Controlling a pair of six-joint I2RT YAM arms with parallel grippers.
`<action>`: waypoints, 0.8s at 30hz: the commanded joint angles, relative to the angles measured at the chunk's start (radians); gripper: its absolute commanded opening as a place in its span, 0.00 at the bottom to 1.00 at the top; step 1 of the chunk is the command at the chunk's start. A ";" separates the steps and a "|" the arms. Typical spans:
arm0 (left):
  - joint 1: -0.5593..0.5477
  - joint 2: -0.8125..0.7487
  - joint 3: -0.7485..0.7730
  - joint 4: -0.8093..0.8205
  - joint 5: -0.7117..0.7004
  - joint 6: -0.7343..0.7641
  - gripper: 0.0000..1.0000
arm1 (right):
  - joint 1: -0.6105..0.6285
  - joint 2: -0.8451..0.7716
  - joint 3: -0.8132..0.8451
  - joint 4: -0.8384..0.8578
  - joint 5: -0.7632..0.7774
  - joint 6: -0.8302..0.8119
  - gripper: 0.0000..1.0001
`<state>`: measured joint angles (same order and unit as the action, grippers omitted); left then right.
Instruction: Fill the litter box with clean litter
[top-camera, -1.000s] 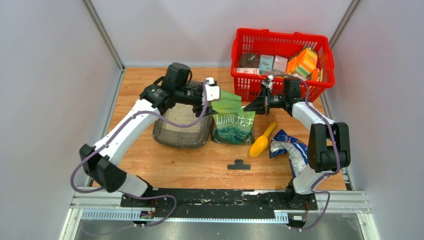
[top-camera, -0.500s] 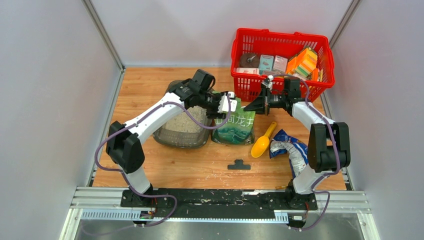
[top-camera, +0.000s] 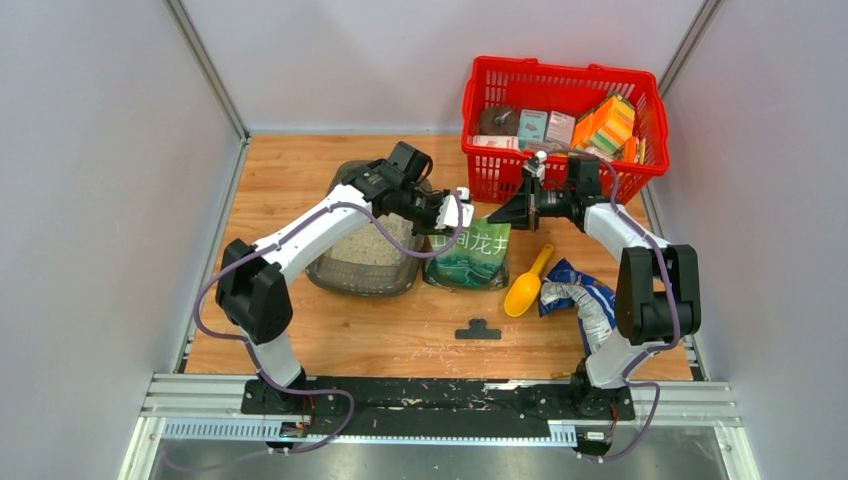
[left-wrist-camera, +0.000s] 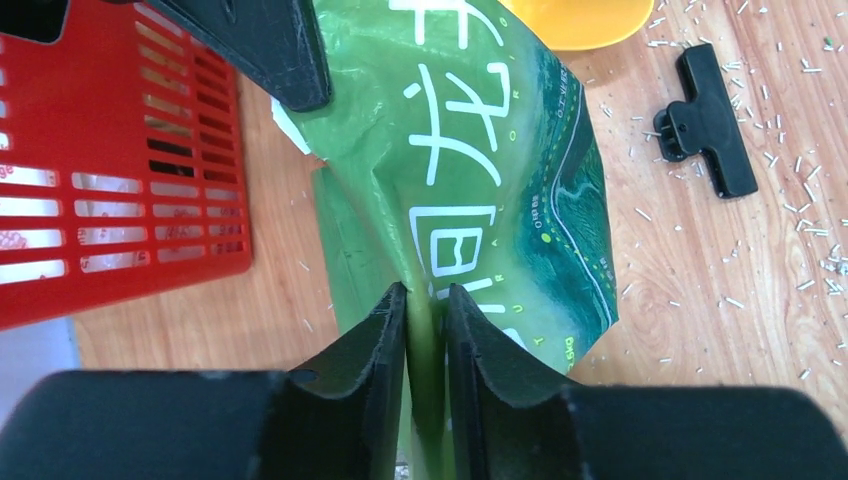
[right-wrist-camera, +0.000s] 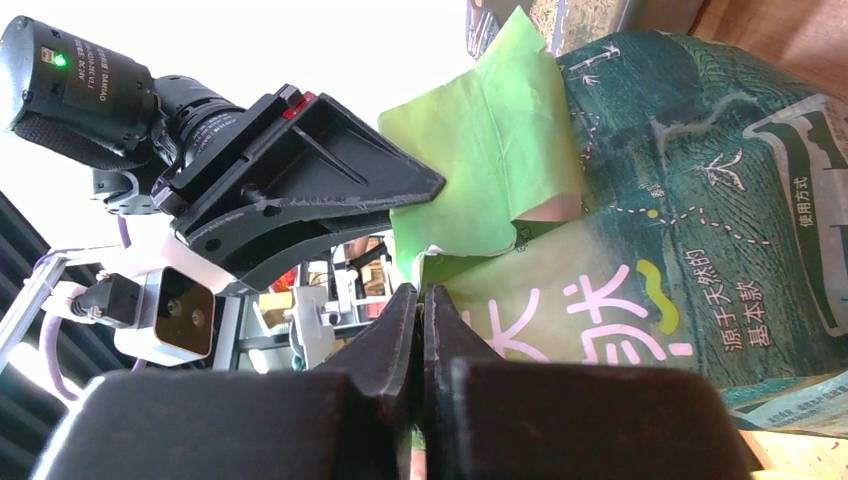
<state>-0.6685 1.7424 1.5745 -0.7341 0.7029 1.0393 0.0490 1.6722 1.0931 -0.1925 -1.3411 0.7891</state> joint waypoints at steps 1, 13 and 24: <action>-0.006 0.025 -0.002 -0.016 0.026 -0.031 0.20 | -0.018 -0.002 -0.006 -0.202 -0.015 0.107 0.12; -0.005 -0.010 -0.060 0.119 0.086 -0.271 0.08 | -0.092 -0.222 0.447 -0.764 0.123 -1.168 0.56; -0.005 -0.018 -0.065 0.174 0.102 -0.354 0.08 | 0.196 -0.555 -0.005 -0.483 0.384 -1.803 0.64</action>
<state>-0.6659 1.7485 1.5227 -0.6052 0.7509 0.7391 0.2283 1.0992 1.1870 -0.8005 -1.0729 -0.6960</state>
